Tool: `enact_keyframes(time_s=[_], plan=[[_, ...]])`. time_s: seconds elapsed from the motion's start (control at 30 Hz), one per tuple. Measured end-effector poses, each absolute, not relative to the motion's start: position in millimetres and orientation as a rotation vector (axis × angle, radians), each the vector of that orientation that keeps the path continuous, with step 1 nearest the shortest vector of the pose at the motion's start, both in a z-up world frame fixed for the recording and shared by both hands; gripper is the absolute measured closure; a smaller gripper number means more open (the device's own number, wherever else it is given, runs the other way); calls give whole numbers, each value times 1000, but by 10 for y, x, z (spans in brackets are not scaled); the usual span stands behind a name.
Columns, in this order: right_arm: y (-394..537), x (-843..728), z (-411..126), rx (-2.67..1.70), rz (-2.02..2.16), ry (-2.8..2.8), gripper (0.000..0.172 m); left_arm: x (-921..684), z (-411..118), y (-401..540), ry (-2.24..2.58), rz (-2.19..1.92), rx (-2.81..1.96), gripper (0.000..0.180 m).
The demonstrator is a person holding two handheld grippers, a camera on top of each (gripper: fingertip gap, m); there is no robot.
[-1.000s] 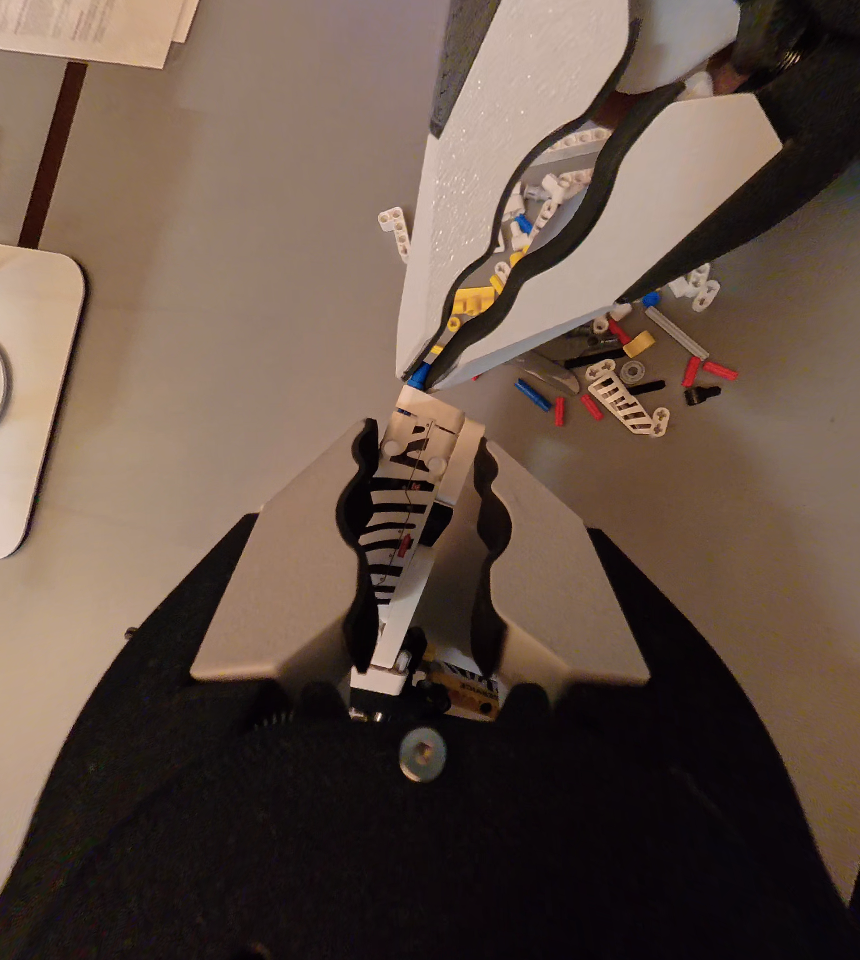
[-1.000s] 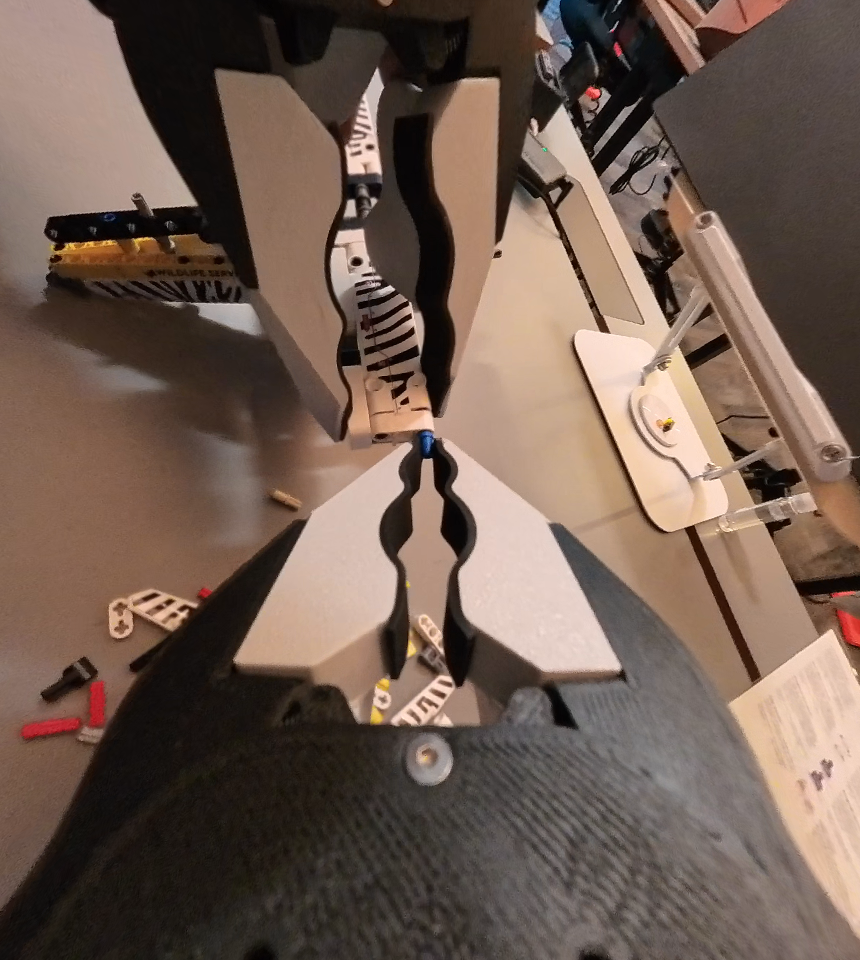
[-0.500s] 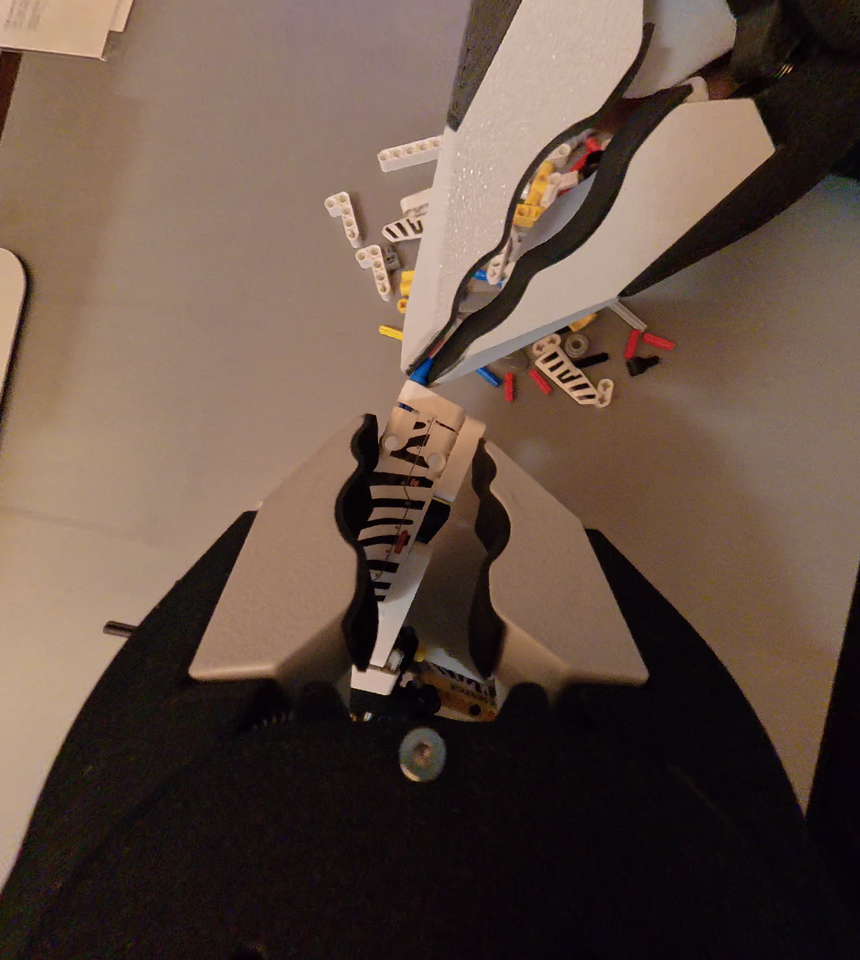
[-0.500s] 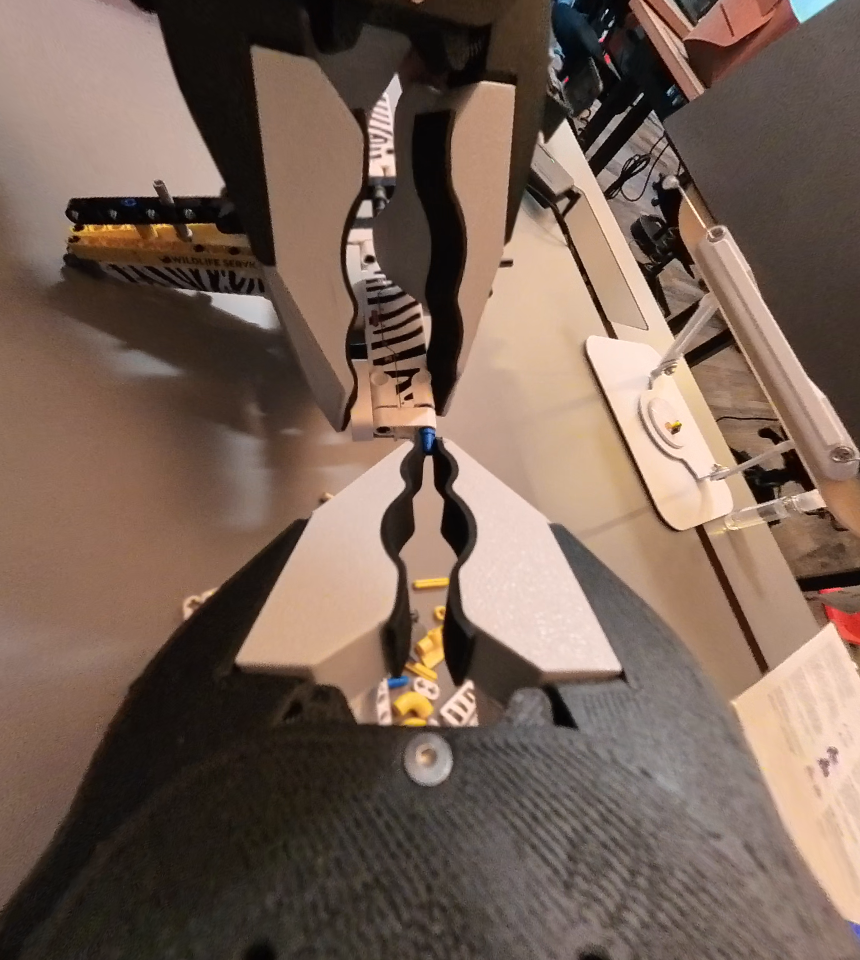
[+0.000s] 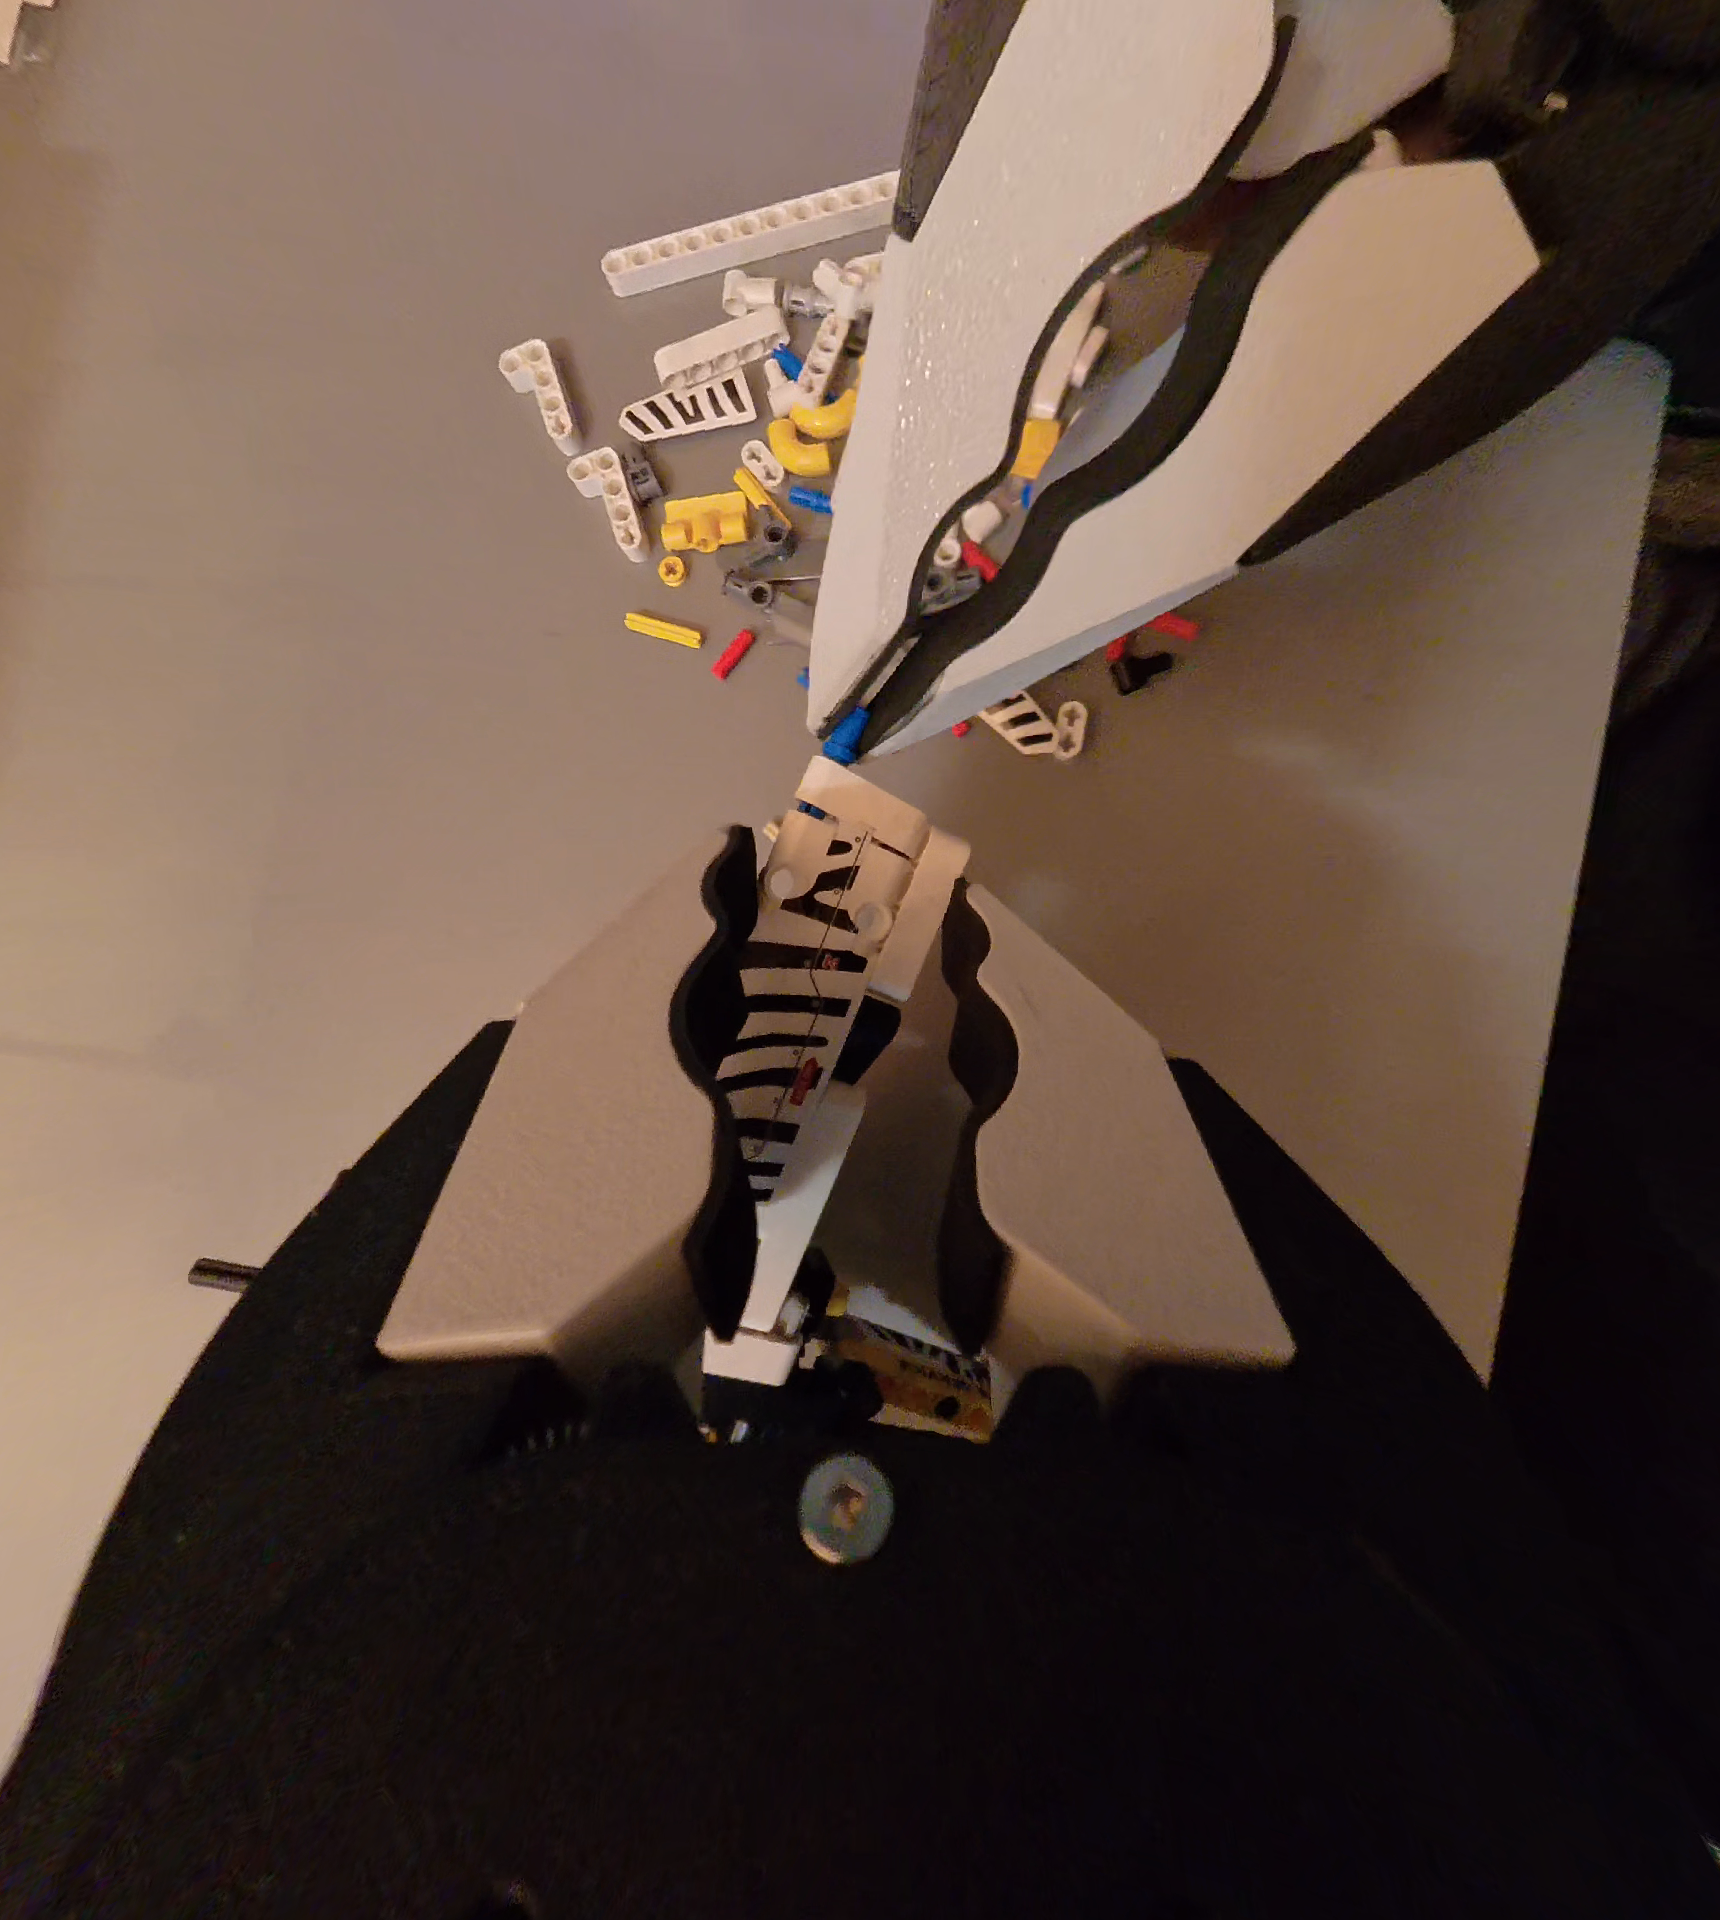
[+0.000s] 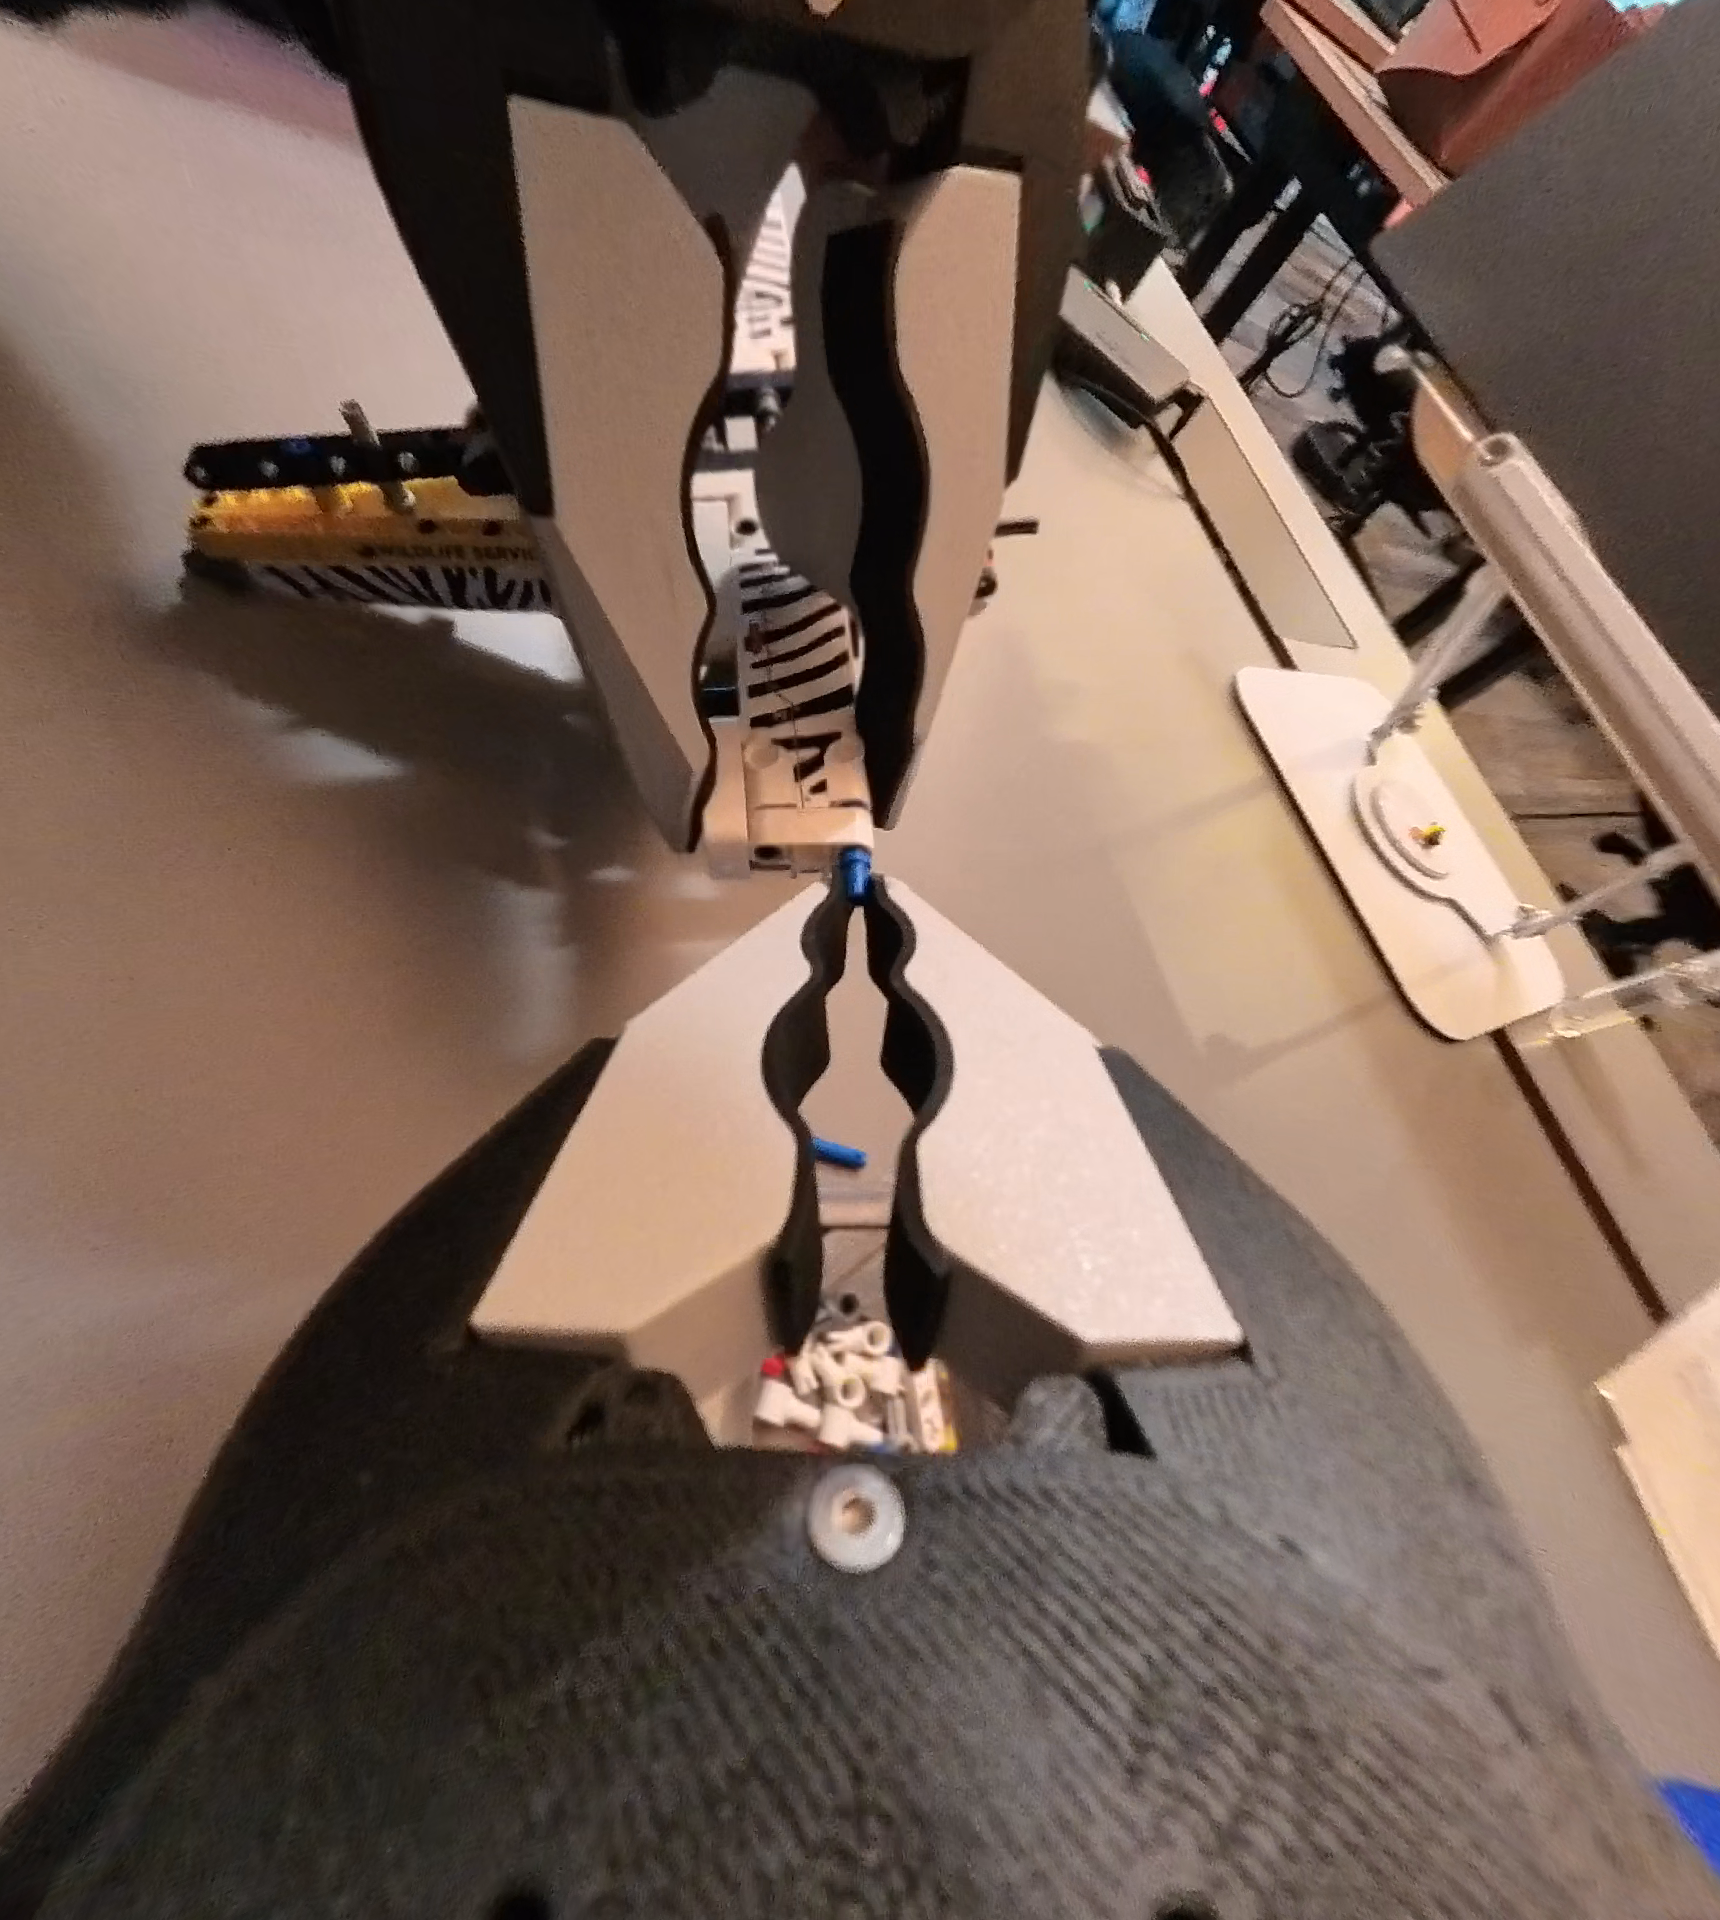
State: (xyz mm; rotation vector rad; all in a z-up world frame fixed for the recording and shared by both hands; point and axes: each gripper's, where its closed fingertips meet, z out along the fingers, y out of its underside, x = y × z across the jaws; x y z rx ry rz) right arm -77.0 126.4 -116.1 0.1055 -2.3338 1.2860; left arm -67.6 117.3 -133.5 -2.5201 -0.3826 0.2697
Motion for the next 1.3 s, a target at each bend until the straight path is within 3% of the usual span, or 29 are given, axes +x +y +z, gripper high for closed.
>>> enact_keyframes(time_s=[0.27, 0.4, 0.6, 0.77, 0.93, 1.17, 1.3], plan=[[1290, -557, -1152, 47, 1505, -2419, 170, -476, -1333, 1196, -348, 235, -2528, 146], [1331, -463, -1049, -94, 1840, -2451, 170, -382, -1243, 1236, -315, 229, -2509, 146], [1803, -553, -919, -324, 1921, -2264, 172, -691, -1284, 848, -431, 443, -2585, 148], [1869, -590, -1227, -384, 1617, -2250, 172, -707, -1163, 780, -473, 378, -2572, 148], [1419, -493, -1071, -318, 1810, -2194, 143, -613, -1349, 912, -387, 380, -2628, 148], [1120, -585, -1009, -338, 2031, -2253, 140, -523, -1277, 946, -365, 398, -2575, 148], [1038, -546, -966, -302, 2143, -2301, 147, -478, -1244, 937, -322, 424, -2557, 148]])
